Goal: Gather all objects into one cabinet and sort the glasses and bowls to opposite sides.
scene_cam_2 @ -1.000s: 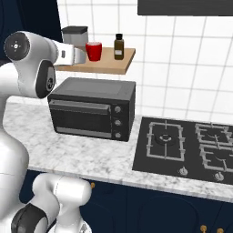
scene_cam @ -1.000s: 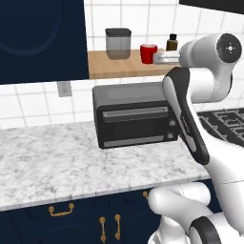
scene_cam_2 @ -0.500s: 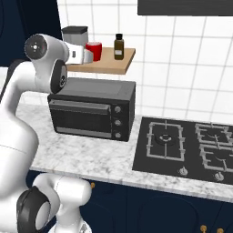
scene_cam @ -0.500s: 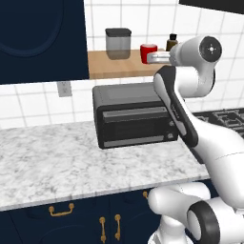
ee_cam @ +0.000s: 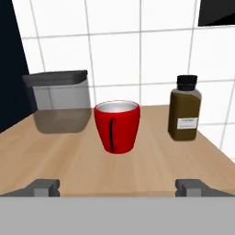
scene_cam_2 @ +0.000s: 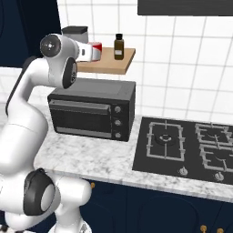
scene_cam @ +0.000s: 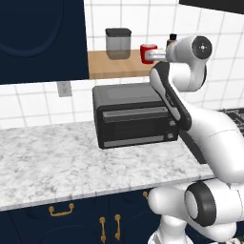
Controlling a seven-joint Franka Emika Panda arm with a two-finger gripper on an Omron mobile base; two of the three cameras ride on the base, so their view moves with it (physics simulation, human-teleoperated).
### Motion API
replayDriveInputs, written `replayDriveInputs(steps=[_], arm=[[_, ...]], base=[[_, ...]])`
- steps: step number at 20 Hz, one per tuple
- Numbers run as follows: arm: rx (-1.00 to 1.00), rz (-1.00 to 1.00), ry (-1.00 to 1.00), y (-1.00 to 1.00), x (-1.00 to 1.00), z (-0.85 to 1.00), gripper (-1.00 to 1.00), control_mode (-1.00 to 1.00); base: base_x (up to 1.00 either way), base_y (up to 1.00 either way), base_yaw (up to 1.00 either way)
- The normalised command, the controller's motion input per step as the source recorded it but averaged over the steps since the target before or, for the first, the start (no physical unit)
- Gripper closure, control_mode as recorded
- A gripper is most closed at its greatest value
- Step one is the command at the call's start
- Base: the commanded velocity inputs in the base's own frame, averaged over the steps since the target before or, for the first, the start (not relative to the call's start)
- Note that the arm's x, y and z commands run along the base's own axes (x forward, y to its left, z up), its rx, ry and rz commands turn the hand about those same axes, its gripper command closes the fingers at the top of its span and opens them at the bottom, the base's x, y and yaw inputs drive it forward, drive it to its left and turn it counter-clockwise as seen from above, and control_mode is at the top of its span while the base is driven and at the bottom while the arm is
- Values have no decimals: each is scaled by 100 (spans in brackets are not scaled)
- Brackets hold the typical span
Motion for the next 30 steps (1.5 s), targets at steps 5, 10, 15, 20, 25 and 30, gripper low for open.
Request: replayDriveInputs(steps=[5,10,15,20,25,30], arm=[[0,-5,0,1,43,0,-100,-100],[0,-5,0,4,36,0,-100,-100],[0,0,0,0,32,0,-100,-100],[0,0,0,0,31,-2,-100,-100],[0,0,0,0,20,-13,-100,-100],[0,0,0,0,21,-29,-100,-100]], base=[[0,0,0],[0,0,0],[0,0,0],[0,0,0],[0,0,0],[0,0,0]])
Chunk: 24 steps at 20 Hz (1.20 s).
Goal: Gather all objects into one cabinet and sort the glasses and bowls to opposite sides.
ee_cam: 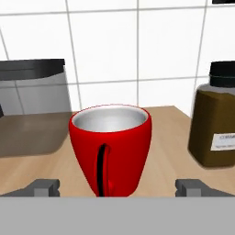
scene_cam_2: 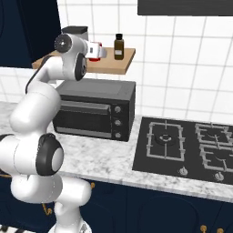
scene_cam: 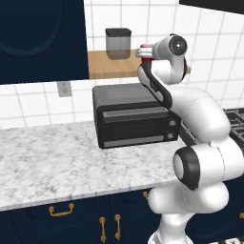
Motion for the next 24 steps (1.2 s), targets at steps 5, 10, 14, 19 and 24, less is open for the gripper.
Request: replayDriveInputs(steps=[5,10,14,19,24], arm=[[0,0,0,0,22,-4,-100,-100],[0,0,0,0,6,0,-100,-100],[0,0,0,0,0,0,-100,-100],[0,0,0,0,0,0,-100,-100],[0,0,11,0,-1,-3,100,-100]], base=[[0,0,0],[0,0,0],[0,0,0],[0,0,0],[0,0,0]])
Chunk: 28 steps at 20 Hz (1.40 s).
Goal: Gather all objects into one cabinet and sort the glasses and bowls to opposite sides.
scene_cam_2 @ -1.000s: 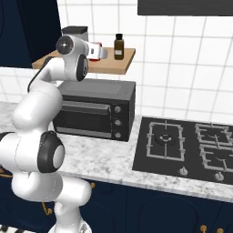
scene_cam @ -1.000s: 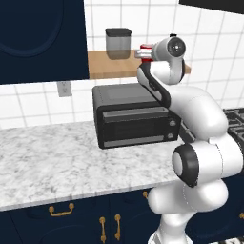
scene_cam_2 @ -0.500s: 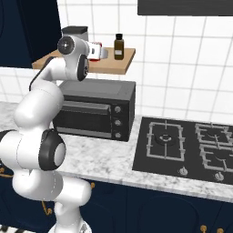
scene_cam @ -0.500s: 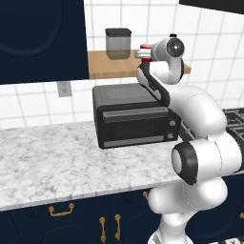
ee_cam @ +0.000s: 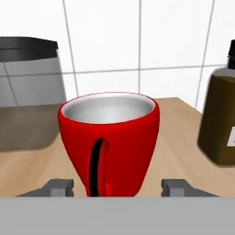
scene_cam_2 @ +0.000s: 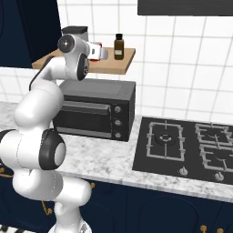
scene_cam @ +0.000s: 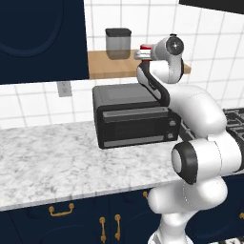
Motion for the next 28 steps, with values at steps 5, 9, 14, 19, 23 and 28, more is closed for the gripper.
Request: replayDriveInputs(steps=[5,9,14,19,23,28], arm=[[0,0,0,0,0,0,100,-100],[0,0,0,0,0,0,100,-100],[0,0,0,0,0,0,100,-100],[0,1,0,0,-67,-1,100,-100],[-5,8,0,0,-100,7,100,-100],[-5,13,-4,1,-100,14,100,-100]], base=[[0,0,0],[0,0,0],[0,0,0],[0,0,0],[0,0,0],[0,0,0]])
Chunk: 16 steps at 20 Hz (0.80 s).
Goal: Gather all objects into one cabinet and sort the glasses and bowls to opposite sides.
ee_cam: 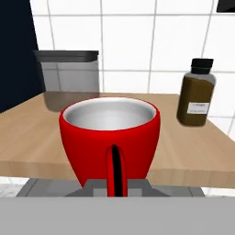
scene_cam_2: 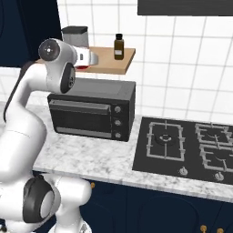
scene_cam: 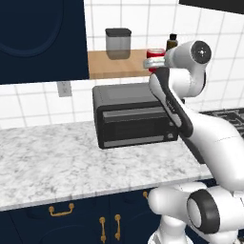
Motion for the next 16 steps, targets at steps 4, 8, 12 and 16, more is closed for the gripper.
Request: replayDriveInputs(steps=[4,8,12,16], arm=[[-8,7,0,0,-100,8,100,-100],[-2,0,0,-23,-100,1,100,-100],[0,-24,3,-33,-100,4,100,-100],[1,-28,11,-11,-100,0,100,-100]], base=[[0,0,0],[0,0,0],[0,0,0],[0,0,0]])
